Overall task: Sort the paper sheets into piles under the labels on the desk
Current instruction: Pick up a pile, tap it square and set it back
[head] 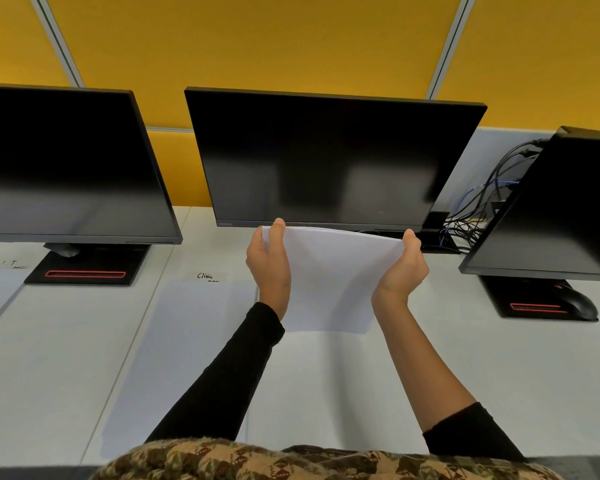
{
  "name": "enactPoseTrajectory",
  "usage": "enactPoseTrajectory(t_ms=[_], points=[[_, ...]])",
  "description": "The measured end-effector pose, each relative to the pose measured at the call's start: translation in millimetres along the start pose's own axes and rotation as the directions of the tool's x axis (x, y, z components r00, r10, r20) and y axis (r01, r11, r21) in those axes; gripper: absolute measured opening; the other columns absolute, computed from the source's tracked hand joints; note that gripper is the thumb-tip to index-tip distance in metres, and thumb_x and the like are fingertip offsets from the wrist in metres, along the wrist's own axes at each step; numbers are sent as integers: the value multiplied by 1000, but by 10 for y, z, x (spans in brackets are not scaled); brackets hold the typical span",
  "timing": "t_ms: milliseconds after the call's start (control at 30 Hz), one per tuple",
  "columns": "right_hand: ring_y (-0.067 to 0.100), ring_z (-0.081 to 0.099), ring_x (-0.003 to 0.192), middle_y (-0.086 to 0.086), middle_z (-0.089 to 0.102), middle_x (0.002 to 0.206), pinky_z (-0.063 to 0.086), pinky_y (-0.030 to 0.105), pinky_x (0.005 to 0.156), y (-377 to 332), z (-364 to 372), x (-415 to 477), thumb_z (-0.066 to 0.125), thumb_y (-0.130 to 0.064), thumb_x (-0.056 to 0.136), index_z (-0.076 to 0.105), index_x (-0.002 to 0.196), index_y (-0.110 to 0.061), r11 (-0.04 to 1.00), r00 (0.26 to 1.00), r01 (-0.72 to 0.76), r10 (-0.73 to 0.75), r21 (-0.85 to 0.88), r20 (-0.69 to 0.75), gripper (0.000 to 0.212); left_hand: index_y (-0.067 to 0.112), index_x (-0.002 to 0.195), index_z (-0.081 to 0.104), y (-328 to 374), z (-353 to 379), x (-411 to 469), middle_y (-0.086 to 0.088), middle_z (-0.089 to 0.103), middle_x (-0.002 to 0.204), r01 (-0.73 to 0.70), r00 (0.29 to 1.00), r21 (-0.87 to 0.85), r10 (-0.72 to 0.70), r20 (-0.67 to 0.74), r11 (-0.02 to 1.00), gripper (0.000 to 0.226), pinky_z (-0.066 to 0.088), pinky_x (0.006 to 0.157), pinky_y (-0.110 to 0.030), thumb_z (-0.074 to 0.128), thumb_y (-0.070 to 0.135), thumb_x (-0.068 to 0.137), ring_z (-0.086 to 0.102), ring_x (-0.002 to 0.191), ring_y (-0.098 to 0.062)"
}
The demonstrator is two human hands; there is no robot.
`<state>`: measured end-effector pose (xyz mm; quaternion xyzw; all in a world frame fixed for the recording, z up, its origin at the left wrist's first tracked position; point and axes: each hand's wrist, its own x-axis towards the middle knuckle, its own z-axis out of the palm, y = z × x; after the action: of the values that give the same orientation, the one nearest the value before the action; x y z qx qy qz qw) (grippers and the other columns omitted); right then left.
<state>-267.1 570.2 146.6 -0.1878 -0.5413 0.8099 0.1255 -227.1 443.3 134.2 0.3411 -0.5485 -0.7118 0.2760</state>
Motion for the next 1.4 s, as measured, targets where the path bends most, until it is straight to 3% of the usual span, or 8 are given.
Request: enactPoseTrajectory(t_ms=[233, 500, 700, 867, 1033, 1133, 1233, 1400], points=[[17, 50, 75, -5, 54, 71, 42, 28, 71, 20, -8, 72, 58, -42, 76, 59, 64, -24, 1000, 997, -24, 24, -2, 68, 22, 5, 130, 47, -4, -9, 8, -15, 56, 128, -15, 1000, -20, 15, 13, 1000, 55, 48, 100, -49, 47, 45, 92, 55, 118, -32], [-20, 49, 74, -14, 51, 92, 40, 0, 68, 524, -383, 65, 36, -27, 95, 46, 117, -4, 924, 931, 331, -288, -190, 224, 33, 9, 131, 47, -13, -14, 38, -12, 56, 130, -28, 999, 3, 28, 31, 1000, 57, 48, 100, -50, 48, 48, 90, 54, 119, -31], [-10, 53, 75, 1, 58, 96, 40, -1, 63, 772, -587, 171, 38, -13, 99, 57, 108, 1, 889, 948, 306, -251, -341, 197, 25, 16, 102, 47, -124, -112, -38, 9, 59, 90, -220, 973, 101, 211, 90, 970, 23, 53, 75, -22, 40, 38, 96, 60, 83, -10], [5, 54, 79, 4, 60, 94, 41, 0, 65, 827, -672, 225, 42, -10, 97, 60, 103, 2, 858, 944, 323, -262, -399, 201, 23, 20, 99, 44, -465, -295, -7, 7, 57, 90, -303, 951, 210, 280, 129, 930, 11, 49, 69, -9, 39, 30, 98, 56, 79, -7], [-1, 56, 78, 5, 63, 96, 43, -2, 67, 883, -736, 242, 46, -7, 96, 63, 104, 3, 845, 949, 309, -244, -437, 200, 21, 15, 102, 57, -723, -470, 14, 10, 61, 91, -336, 941, 273, 307, 145, 901, 17, 46, 75, -19, 41, 20, 99, 57, 84, -11], [-5, 59, 79, 6, 64, 98, 47, 7, 75, 922, -773, 268, 50, -6, 94, 64, 105, 2, 840, 953, 296, -229, -455, 196, 20, 6, 112, 62, -816, -551, 41, 9, 60, 96, -316, 948, 297, 291, 129, 901, 23, 44, 81, -18, 45, 13, 98, 57, 92, -14], [17, 58, 89, 5, 60, 98, 50, 27, 83, 945, -806, 286, 53, -3, 91, 65, 102, 2, 836, 958, 280, -215, -473, 189, 17, 3, 115, 63, -859, -607, 59, 15, 59, 92, -287, 958, 298, 262, 119, 910, 25, 44, 82, -14, 48, 9, 96, 57, 92, -13], [25, 60, 93, 9, 64, 96, 51, 35, 88, 957, -826, 357, 57, -3, 88, 66, 97, 1, 836, 968, 232, -147, -497, 203, 13, 0, 112, 66, -859, -615, 165, -3, 64, 100, -260, 965, 325, 234, 118, 909, 23, 46, 83, -12, 51, 6, 94, 59, 94, -16]])
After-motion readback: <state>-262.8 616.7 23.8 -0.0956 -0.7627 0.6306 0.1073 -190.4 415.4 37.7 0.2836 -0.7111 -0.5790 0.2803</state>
